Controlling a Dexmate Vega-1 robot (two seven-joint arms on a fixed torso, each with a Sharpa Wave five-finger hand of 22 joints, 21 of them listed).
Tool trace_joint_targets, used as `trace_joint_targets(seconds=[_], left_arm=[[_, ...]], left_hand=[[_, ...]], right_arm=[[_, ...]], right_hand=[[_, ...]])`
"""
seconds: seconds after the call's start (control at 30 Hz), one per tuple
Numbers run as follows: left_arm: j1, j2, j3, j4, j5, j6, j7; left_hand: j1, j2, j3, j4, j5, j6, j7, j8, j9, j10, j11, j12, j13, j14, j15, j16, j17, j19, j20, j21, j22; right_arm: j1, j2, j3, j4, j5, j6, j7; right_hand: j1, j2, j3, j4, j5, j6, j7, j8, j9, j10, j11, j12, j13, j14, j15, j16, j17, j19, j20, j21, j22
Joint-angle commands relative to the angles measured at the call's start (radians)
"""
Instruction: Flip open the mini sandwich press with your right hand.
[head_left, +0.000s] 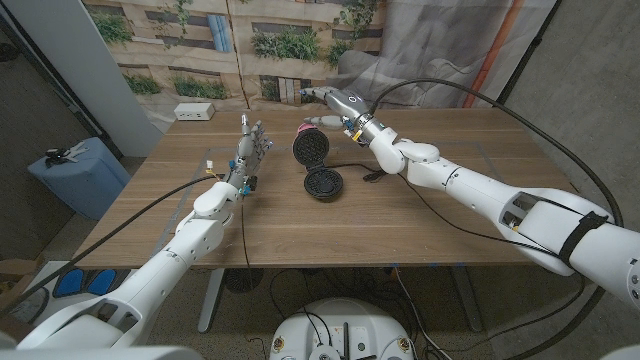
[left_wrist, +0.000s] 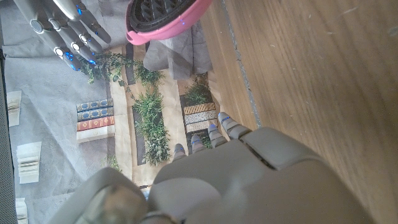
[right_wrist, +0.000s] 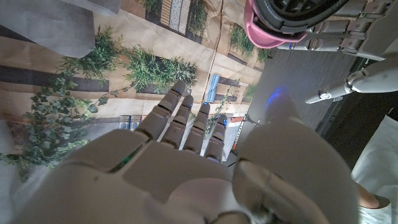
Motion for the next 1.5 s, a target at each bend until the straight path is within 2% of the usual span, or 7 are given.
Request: trace_joint_targets(seconds=[0.03,0.3,0.53,0.8,0.93,1.27,1.5], left_arm=[[0.0,0.0,0.0,0.0,0.0,0.0,0.0],[0.0,0.0,0.0,0.0,0.0,0.0,0.0],[0.0,0.0,0.0,0.0,0.0,0.0,0.0],[0.0,0.0,0.0,0.0,0.0,0.0,0.0],[0.0,0.0,0.0,0.0,0.0,0.0,0.0],[0.0,0.0,0.0,0.0,0.0,0.0,0.0],[0.0,0.0,0.0,0.0,0.0,0.0,0.0]], left_hand=[[0.0,0.052,-0.007,0.001,0.004,-0.035,-0.008,0.005,0.005,-0.006,-0.003,0.006,0.002,-0.007,-0.037,0.003,0.003,0.003,-0.004,0.006,0.003],[0.0,0.052,-0.007,0.001,0.004,-0.036,-0.008,0.005,0.005,-0.007,-0.002,0.006,0.002,-0.007,-0.037,0.003,0.003,0.004,-0.003,0.006,0.003],[0.0,0.052,-0.007,0.001,0.004,-0.035,-0.008,0.005,0.005,-0.006,0.0,0.006,0.002,-0.007,-0.037,0.003,0.003,0.004,-0.004,0.006,0.003],[0.0,0.052,-0.007,0.001,0.004,-0.035,-0.008,0.005,0.005,-0.007,0.0,0.006,0.002,-0.008,-0.037,0.003,0.003,0.003,-0.004,0.006,0.003],[0.0,0.052,-0.007,0.001,0.004,-0.035,-0.008,0.005,0.005,-0.006,0.0,0.007,0.002,-0.007,-0.037,0.003,0.003,0.004,-0.004,0.006,0.003],[0.0,0.052,-0.007,0.001,0.004,-0.036,-0.008,0.005,0.005,-0.007,0.0,0.006,0.002,-0.007,-0.037,0.003,0.003,0.003,-0.003,0.006,0.003],[0.0,0.052,-0.007,0.001,0.004,-0.035,-0.008,0.005,0.005,-0.007,0.0,0.006,0.002,-0.008,-0.037,0.003,0.003,0.003,-0.003,0.006,0.003]], right_arm=[[-0.089,-0.055,0.102,-0.111,0.106,-0.033,0.066],[-0.141,-0.078,0.152,-0.171,0.149,-0.081,0.107],[-0.173,-0.102,0.178,-0.206,0.18,-0.075,0.139],[-0.224,-0.104,0.235,-0.243,0.279,-0.115,0.189],[-0.242,-0.12,0.251,-0.261,0.288,-0.127,0.189],[-0.273,-0.136,0.296,-0.239,0.381,-0.097,0.212],[-0.297,-0.149,0.328,-0.221,0.452,-0.064,0.232]], right_hand=[[-0.019,0.005,-0.005,0.006,0.004,0.004,0.006,-0.003,0.001,-0.001,0.004,-0.001,0.004,-0.015,-0.016,-0.007,0.004,-0.011,0.0,-0.003,0.004],[-0.035,0.01,-0.008,0.01,0.006,-0.001,0.008,-0.009,0.001,-0.011,0.011,-0.004,0.004,-0.029,-0.011,-0.013,0.004,-0.023,0.001,-0.005,0.004],[-0.047,0.013,-0.011,0.011,0.009,-0.017,0.012,-0.019,0.0,-0.028,0.014,-0.009,0.003,-0.04,-0.009,-0.019,0.004,-0.033,0.0,-0.006,0.004],[-0.071,0.028,-0.014,0.019,0.011,-0.035,0.009,-0.029,0.0,-0.052,0.007,-0.013,0.002,-0.066,-0.011,-0.03,0.006,-0.055,-0.006,-0.008,0.003],[-0.086,0.033,-0.017,0.025,0.01,-0.039,0.007,-0.031,0.0,-0.063,0.003,-0.015,0.002,-0.073,-0.013,-0.033,0.007,-0.066,-0.009,-0.01,0.003],[-0.124,0.039,-0.027,0.037,0.007,-0.058,0.009,-0.039,-0.001,-0.08,-0.001,-0.015,0.0,-0.093,-0.016,-0.042,0.008,-0.083,-0.013,-0.009,0.003],[-0.165,0.048,-0.037,0.049,0.004,-0.083,0.014,-0.045,-0.003,-0.12,0.002,-0.02,-0.003,-0.122,-0.008,-0.054,0.01,-0.115,-0.013,-0.011,0.002]])
